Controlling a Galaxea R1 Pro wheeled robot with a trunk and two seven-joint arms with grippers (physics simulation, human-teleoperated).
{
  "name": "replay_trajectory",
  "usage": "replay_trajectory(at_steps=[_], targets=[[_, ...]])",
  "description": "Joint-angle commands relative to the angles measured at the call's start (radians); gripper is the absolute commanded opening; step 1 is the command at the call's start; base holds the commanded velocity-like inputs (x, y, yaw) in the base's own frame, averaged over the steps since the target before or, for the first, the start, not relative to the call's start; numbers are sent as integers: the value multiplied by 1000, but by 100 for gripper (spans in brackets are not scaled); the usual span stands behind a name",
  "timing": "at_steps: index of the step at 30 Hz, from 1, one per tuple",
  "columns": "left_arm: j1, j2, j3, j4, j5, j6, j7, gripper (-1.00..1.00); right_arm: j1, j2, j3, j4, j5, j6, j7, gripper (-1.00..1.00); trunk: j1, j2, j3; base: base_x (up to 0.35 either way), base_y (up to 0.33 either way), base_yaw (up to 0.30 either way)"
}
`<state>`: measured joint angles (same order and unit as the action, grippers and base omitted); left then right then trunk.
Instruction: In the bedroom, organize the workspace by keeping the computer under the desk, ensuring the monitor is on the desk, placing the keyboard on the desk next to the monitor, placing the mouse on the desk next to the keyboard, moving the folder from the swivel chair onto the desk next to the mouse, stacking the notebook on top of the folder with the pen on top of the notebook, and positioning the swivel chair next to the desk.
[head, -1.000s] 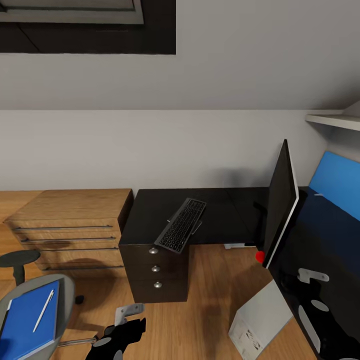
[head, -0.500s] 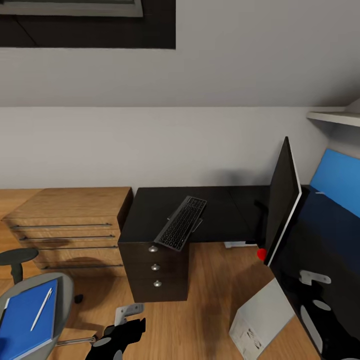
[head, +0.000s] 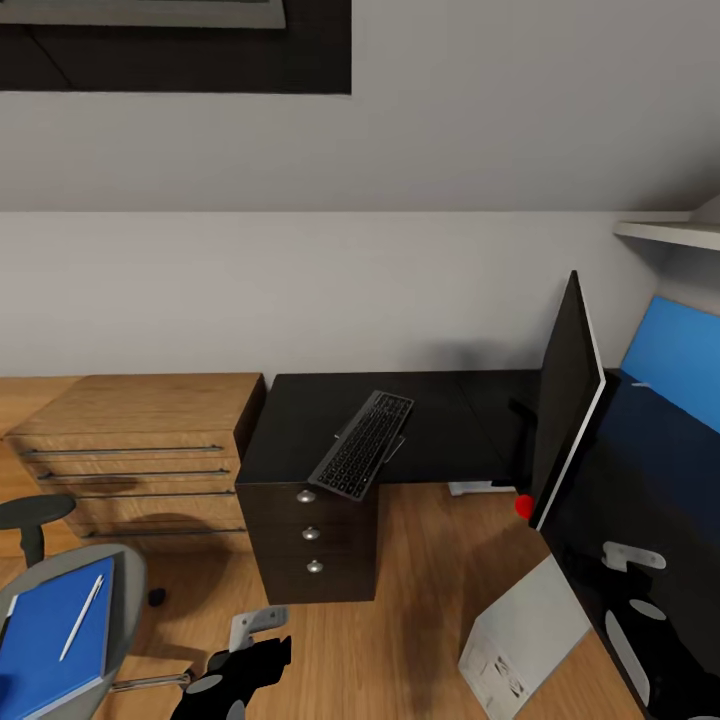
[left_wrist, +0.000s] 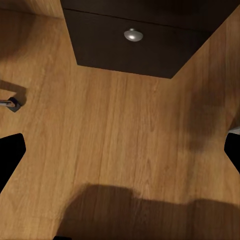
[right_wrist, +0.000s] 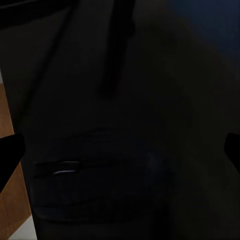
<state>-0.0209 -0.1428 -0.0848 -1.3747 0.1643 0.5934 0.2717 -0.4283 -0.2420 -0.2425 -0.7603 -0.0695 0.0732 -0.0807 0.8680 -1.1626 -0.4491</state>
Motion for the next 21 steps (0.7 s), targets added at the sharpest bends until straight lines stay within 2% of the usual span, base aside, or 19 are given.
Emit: replay_trajectory(at_steps=[1,9,13,18,21], targets=[[-1,0,-1,-1,11,3,9,100,0,0,2,-2,-7,5,-4,100,0,-1,-1,0,0,0],[-1,0,-1,0,11,2,9,100,0,0,2,-2,-7,6,-3,100,27,-50,-23,0,0,0],[-1,0,-1,0,11,3,9,100,0,0,3,-2,-7,7,-1,100,27,-50,-23,0,0,0],[-1,0,-1,0,10,3,10,100,0,0,3,-2,-7,7,-1,100,46,-85,-39,0,0,0],[-1,0,-2,0,11,2,10,100,0,0,4,-2,-7,6,-1,100,46,-85,-39,0,0,0]])
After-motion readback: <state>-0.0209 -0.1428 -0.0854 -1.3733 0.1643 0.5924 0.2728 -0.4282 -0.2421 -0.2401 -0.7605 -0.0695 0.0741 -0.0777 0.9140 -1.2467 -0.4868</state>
